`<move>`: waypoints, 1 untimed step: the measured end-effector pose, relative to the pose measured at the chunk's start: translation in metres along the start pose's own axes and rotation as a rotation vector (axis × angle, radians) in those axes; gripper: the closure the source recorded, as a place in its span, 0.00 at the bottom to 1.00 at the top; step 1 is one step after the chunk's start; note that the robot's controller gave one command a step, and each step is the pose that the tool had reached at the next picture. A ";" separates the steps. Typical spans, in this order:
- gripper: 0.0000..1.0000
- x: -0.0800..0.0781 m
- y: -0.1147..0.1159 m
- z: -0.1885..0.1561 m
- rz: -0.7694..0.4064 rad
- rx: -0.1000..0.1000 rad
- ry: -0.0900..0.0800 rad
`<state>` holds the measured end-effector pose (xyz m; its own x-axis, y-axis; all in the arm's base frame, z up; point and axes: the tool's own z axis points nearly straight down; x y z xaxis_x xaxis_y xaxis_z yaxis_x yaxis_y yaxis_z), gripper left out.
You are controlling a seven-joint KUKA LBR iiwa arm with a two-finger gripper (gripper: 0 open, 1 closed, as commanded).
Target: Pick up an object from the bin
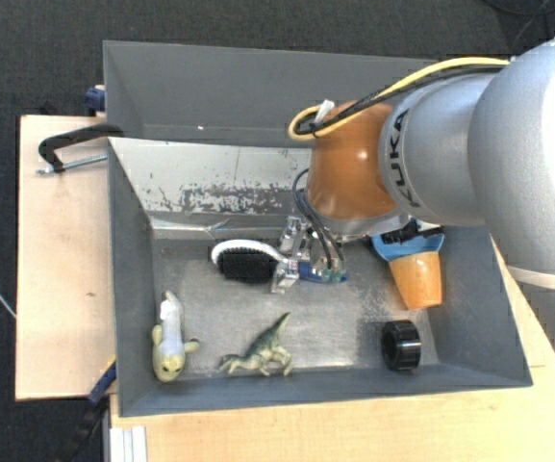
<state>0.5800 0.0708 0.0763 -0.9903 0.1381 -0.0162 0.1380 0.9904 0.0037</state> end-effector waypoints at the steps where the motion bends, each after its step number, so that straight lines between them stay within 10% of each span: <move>1: 1.00 -0.008 0.006 -0.146 -0.018 -0.001 0.004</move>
Offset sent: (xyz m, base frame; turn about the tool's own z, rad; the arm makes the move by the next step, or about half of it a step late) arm 0.0043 0.0041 0.1405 -0.0179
